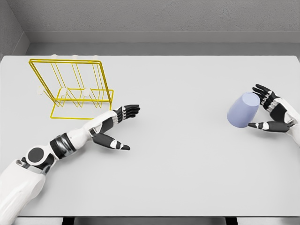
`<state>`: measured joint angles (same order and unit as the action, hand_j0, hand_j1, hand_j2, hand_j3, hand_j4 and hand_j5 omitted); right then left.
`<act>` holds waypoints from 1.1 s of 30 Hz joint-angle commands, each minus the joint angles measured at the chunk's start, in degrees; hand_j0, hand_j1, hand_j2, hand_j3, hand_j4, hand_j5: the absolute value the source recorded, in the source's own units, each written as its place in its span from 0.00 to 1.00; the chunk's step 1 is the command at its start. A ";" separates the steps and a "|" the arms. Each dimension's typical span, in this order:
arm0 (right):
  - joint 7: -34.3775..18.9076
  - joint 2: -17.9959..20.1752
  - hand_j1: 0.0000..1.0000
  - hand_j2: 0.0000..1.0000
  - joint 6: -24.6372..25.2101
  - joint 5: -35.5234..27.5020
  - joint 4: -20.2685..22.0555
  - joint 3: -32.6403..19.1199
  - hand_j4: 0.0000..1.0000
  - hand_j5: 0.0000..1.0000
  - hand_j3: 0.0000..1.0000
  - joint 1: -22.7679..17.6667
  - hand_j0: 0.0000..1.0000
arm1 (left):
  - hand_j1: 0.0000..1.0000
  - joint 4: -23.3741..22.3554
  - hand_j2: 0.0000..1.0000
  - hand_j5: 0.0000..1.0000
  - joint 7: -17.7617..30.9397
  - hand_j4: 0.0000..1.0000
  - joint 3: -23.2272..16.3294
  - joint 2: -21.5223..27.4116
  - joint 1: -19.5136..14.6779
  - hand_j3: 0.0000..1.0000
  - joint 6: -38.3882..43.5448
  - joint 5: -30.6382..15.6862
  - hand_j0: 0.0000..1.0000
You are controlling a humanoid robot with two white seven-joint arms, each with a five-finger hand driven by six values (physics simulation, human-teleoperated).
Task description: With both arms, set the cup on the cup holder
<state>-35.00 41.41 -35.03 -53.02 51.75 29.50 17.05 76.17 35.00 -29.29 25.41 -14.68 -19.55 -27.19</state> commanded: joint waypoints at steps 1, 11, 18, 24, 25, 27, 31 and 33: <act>0.00 -0.19 1.00 1.00 0.03 -0.33 0.11 -0.06 1.00 1.00 1.00 0.00 1.00 | 1.00 0.03 1.00 1.00 0.00 1.00 0.02 -0.18 0.00 1.00 0.04 -0.41 1.00; 0.00 -1.33 1.00 1.00 0.03 -0.24 1.07 0.38 1.00 1.00 1.00 0.09 1.00 | 1.00 0.21 1.00 1.00 0.00 1.00 0.02 -1.68 -0.09 1.00 0.04 -0.32 1.00; 0.00 -2.39 1.00 1.00 0.03 0.02 1.16 0.73 1.00 1.00 1.00 0.09 1.00 | 1.00 0.21 1.00 1.00 0.00 1.00 0.02 -1.50 0.00 1.00 0.04 -0.41 1.00; 0.00 -2.83 1.00 1.00 0.03 0.02 1.16 0.99 1.00 1.00 1.00 0.09 1.00 | 1.00 0.03 1.00 1.00 0.00 1.00 0.02 -1.59 0.00 1.00 0.13 -0.32 1.00; 0.00 -2.83 1.00 1.00 0.03 0.02 1.16 0.99 1.00 1.00 1.00 0.09 1.00 | 1.00 0.03 1.00 1.00 0.00 1.00 0.02 -1.68 -0.09 1.00 0.13 -0.24 1.00; 0.00 -2.83 1.00 1.00 0.03 0.02 1.16 0.99 1.00 1.00 1.00 0.09 1.00 | 1.00 -0.05 1.00 1.00 0.00 1.00 0.02 -1.68 -0.09 1.00 0.13 -0.24 1.00; 0.00 -2.83 1.00 1.00 0.03 0.02 1.07 1.08 1.00 1.00 1.00 0.18 1.00 | 1.00 -0.23 1.00 1.00 0.00 1.00 0.02 -1.76 -0.09 1.00 0.22 -0.24 1.00; 0.00 -3.00 1.00 1.00 0.03 0.02 0.98 0.99 1.00 1.00 1.00 0.35 1.00 | 1.00 -0.41 1.00 1.00 0.00 1.00 0.02 -1.76 -0.09 1.00 0.22 -0.24 1.00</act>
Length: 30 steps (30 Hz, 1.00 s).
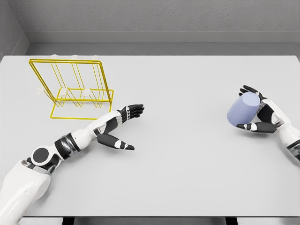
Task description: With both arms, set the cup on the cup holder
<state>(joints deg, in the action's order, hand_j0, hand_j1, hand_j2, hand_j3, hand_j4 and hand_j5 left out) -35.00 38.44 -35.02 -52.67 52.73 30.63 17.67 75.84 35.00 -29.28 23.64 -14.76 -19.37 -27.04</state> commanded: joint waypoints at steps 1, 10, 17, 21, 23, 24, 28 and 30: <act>0.00 -0.21 1.00 1.00 0.02 -0.33 -0.17 -0.04 1.00 1.00 1.00 0.09 1.00 | 1.00 -0.07 1.00 1.00 0.00 1.00 0.01 0.00 0.00 1.00 0.03 -0.38 1.00; 0.00 -0.91 0.87 0.87 0.02 -0.33 -0.79 -0.04 0.87 0.87 0.87 0.70 0.87 | 1.00 -0.07 1.00 1.00 0.00 1.00 0.01 0.00 0.09 1.00 0.03 -0.38 1.00; 0.00 -1.00 0.70 0.70 0.02 -0.33 -0.96 0.31 0.70 0.70 0.70 0.70 0.70 | 1.00 0.01 1.00 1.00 0.00 1.00 0.01 0.09 0.09 1.00 0.03 -0.47 1.00; 0.00 -1.00 0.67 0.67 0.02 -0.33 -0.88 0.31 0.67 0.67 0.67 0.70 0.67 | 1.00 0.01 1.00 1.00 0.00 1.00 0.01 0.09 0.09 1.00 0.12 -0.47 1.00; 0.00 -1.00 0.67 0.67 0.02 -0.33 -0.79 0.31 0.67 0.67 0.67 0.70 0.67 | 1.00 0.01 1.00 1.00 0.00 1.00 0.01 0.09 0.09 1.00 0.03 -0.38 1.00; 0.00 -1.00 0.68 0.68 0.02 -0.33 -0.79 0.31 0.68 0.68 0.68 0.70 0.68 | 1.00 0.01 1.00 1.00 0.00 1.00 0.01 0.09 0.09 1.00 0.03 -0.47 1.00; 0.00 -1.00 0.67 0.67 0.02 0.46 -0.09 0.31 0.67 0.67 0.67 0.88 0.67 | 1.00 0.01 1.00 1.00 0.00 1.00 0.01 0.09 0.09 1.00 0.03 -0.47 1.00; 0.00 -0.91 0.67 0.67 0.02 0.46 0.26 0.31 0.67 0.67 0.67 1.49 0.67 | 1.00 0.01 1.00 1.00 0.00 1.00 0.01 0.09 0.09 1.00 0.03 -0.47 1.00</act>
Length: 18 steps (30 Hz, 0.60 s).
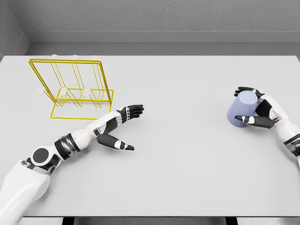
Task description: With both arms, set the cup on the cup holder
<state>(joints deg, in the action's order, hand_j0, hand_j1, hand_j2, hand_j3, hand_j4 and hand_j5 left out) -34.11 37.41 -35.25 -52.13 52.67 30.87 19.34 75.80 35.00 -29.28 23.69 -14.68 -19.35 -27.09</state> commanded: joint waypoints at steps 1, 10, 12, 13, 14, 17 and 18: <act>-0.89 0.12 0.67 0.67 0.25 -0.07 0.41 -0.02 0.67 0.67 0.67 0.09 0.67 | 1.00 0.05 1.00 1.00 0.00 1.00 0.01 0.04 0.00 1.00 0.02 -0.33 1.00; -0.89 0.64 0.68 0.68 0.25 -0.07 2.52 -0.02 0.68 0.68 0.68 1.14 0.68 | 1.00 0.05 1.00 1.00 0.00 1.00 0.01 0.04 0.00 1.00 0.02 -0.33 1.00; -0.89 0.64 0.68 0.68 0.25 -0.07 3.22 -0.02 0.68 0.68 0.68 1.67 0.68 | 1.00 0.05 1.00 1.00 0.00 1.00 0.01 0.04 0.00 1.00 0.02 -0.33 1.00; -0.89 0.73 0.68 0.68 0.25 -0.07 3.84 -0.02 0.68 0.68 0.68 1.93 0.68 | 1.00 0.05 1.00 1.00 0.00 1.00 0.01 0.04 0.00 1.00 0.02 -0.33 1.00; -0.89 0.73 0.68 0.68 0.25 -0.07 4.19 -0.02 0.68 0.68 0.68 1.93 0.68 | 1.00 0.05 1.00 1.00 0.00 1.00 0.01 0.04 0.00 1.00 0.02 -0.33 1.00; -0.89 0.91 0.68 0.68 0.25 -0.07 6.21 -0.02 0.68 0.68 0.68 2.02 0.68 | 1.00 0.14 1.00 1.00 0.00 1.00 0.01 -0.05 0.00 1.00 0.02 -0.42 1.00; -0.89 0.91 0.68 0.68 0.25 -0.07 7.00 0.07 0.68 0.68 0.68 2.37 0.68 | 1.00 0.14 1.00 1.00 0.00 1.00 0.01 0.04 0.00 1.00 0.02 -0.33 1.00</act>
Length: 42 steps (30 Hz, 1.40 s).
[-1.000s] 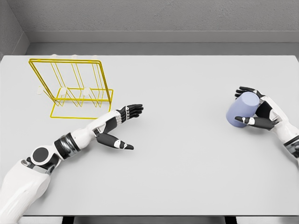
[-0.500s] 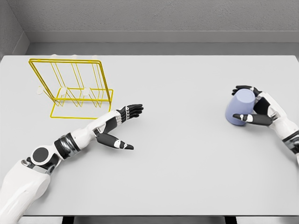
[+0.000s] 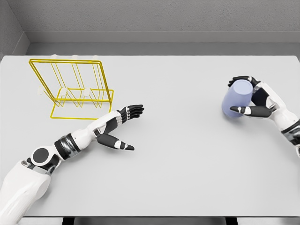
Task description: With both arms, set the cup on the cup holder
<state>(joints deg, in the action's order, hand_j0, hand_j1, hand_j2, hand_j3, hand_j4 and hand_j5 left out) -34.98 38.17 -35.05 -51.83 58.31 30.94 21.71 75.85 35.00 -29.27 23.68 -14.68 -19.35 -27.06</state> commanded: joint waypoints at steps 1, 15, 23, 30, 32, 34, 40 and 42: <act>-0.02 0.15 0.68 0.68 0.05 -0.38 2.24 0.08 0.68 0.68 0.68 0.00 0.68 | 1.00 0.09 1.00 1.00 0.00 1.00 0.01 0.05 0.00 1.00 0.02 -0.36 1.00; -0.02 -0.47 0.68 0.68 0.05 -0.29 9.72 4.66 0.68 0.68 0.68 0.35 0.68 | 1.00 1.58 1.00 1.00 0.00 1.00 0.01 0.58 0.26 1.00 0.19 -0.53 1.00; -0.02 -6.70 0.68 0.68 0.05 4.89 9.54 5.80 0.68 0.68 0.68 0.53 0.68 | 1.00 1.58 1.00 1.00 0.00 1.00 0.36 0.05 0.09 1.00 0.10 -0.53 1.00; -0.02 -11.36 0.68 0.68 0.05 7.44 9.45 5.89 0.68 0.68 0.68 1.49 0.68 | 1.00 1.41 1.00 1.00 0.00 1.00 0.36 0.05 0.09 1.00 0.10 -0.45 1.00; -0.02 -12.33 0.68 0.68 0.05 7.62 9.10 6.15 0.68 0.68 0.68 1.58 0.68 | 1.00 1.32 1.00 1.00 0.00 1.00 0.36 0.05 0.09 1.00 0.02 -0.53 1.00; -0.02 -12.59 0.68 0.68 0.05 7.62 9.01 7.20 0.68 0.68 0.68 1.58 0.68 | 1.00 1.32 1.00 1.00 0.00 1.00 0.45 0.05 0.09 1.00 -0.07 -0.62 1.00; -0.02 -13.65 0.68 0.68 2.09 12.37 7.96 8.26 0.68 0.68 0.68 1.58 0.68 | 1.00 1.14 1.00 1.00 0.00 1.00 0.45 -0.12 0.00 1.00 -0.25 -0.45 1.00; -0.02 -14.18 0.68 0.68 2.09 12.54 7.87 8.43 0.68 0.68 0.68 1.58 0.68 | 1.00 0.97 1.00 1.00 0.00 1.00 0.53 -0.12 0.00 1.00 -0.16 -0.45 1.00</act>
<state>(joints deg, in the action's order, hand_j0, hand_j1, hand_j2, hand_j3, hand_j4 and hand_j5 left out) -35.01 24.40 -33.25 -39.50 66.32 39.08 23.29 76.94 35.00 -28.79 23.56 -14.68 -19.52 -27.17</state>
